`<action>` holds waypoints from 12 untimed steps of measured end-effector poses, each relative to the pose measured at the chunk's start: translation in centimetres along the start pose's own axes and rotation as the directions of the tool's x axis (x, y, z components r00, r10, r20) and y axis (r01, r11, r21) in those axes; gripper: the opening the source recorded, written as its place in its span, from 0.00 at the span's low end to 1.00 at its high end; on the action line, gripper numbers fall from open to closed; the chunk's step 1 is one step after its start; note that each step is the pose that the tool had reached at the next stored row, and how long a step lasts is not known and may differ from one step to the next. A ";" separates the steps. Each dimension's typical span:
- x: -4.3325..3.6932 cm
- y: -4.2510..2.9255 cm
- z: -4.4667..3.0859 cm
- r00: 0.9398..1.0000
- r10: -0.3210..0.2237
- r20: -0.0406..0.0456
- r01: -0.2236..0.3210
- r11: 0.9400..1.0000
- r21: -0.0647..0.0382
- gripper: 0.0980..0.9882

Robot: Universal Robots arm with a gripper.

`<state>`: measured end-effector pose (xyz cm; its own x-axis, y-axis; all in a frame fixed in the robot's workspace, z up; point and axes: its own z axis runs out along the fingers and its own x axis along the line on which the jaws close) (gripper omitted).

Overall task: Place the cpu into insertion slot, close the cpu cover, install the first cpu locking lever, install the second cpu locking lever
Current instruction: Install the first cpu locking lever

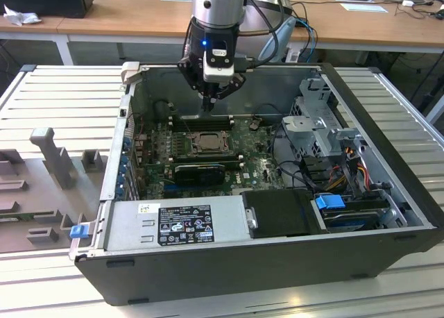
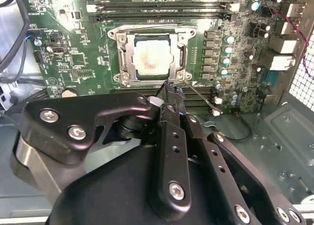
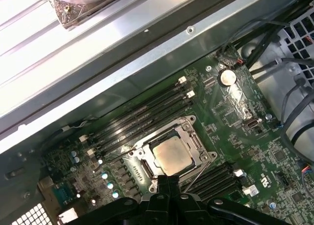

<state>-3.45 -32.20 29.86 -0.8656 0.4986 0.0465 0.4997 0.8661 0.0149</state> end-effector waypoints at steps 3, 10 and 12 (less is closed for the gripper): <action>0.00 0.00 0.00 1.000 -0.018 0.000 0.018 1.000 0.001 0.01; 0.00 0.00 0.00 0.998 -0.059 -0.001 0.059 0.998 0.003 0.01; 0.00 0.00 0.00 0.997 -0.077 -0.001 0.077 0.997 0.004 0.01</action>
<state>-3.45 -32.20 29.86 -0.9015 0.4302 0.0465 0.4312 0.9021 0.0149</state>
